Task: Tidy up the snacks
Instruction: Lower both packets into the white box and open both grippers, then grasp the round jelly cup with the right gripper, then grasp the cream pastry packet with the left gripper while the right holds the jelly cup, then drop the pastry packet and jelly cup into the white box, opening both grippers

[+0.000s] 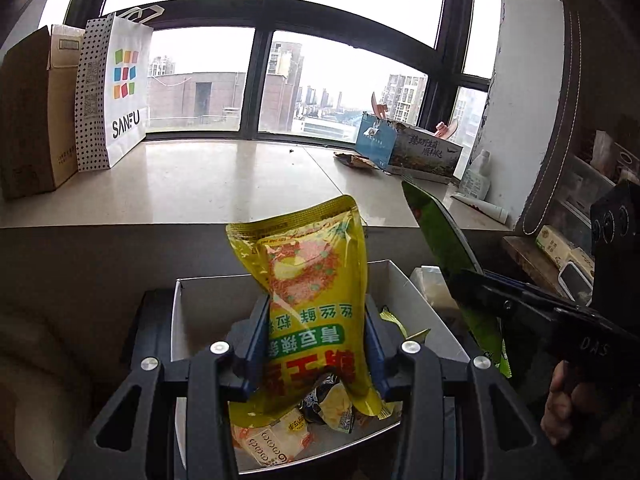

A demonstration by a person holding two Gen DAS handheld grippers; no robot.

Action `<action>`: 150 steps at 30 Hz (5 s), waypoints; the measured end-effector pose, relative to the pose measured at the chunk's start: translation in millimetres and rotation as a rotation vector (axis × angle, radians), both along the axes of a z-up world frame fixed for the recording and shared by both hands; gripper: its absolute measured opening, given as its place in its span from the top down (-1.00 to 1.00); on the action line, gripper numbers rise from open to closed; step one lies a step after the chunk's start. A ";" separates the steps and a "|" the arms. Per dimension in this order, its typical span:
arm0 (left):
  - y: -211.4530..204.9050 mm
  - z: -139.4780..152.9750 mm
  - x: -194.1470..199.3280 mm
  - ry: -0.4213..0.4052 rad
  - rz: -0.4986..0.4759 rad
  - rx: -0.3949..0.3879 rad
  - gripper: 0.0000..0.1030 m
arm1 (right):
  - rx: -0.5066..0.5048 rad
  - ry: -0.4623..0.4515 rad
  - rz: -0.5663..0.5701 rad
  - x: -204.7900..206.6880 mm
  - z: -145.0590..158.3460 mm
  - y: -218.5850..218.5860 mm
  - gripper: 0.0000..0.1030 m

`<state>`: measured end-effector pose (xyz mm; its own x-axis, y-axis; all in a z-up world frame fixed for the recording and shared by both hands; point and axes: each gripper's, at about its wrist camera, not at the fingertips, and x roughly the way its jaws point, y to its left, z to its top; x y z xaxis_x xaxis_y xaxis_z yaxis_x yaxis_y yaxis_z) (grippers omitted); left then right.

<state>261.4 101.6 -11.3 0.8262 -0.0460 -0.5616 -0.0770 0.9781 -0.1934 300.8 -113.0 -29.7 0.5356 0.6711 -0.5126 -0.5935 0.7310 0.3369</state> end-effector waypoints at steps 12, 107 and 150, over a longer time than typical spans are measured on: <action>24.1 -37.0 28.7 0.093 0.068 -0.041 -0.89 | -0.169 0.083 -0.080 61.6 -26.5 42.9 -0.92; -117.0 -193.3 -52.2 0.496 0.095 0.058 -0.98 | -0.180 0.030 -0.060 -160.0 -122.3 -151.3 0.08; -34.6 10.2 -96.9 -0.087 0.009 0.064 0.06 | -0.120 -0.158 0.118 -115.0 -13.4 -19.3 0.08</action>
<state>164.4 67.1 -1.2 0.8723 -0.0051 -0.4889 -0.0711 0.9880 -0.1373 185.8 -132.3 -43.2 0.5369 0.6734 -0.5081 -0.7158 0.6824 0.1481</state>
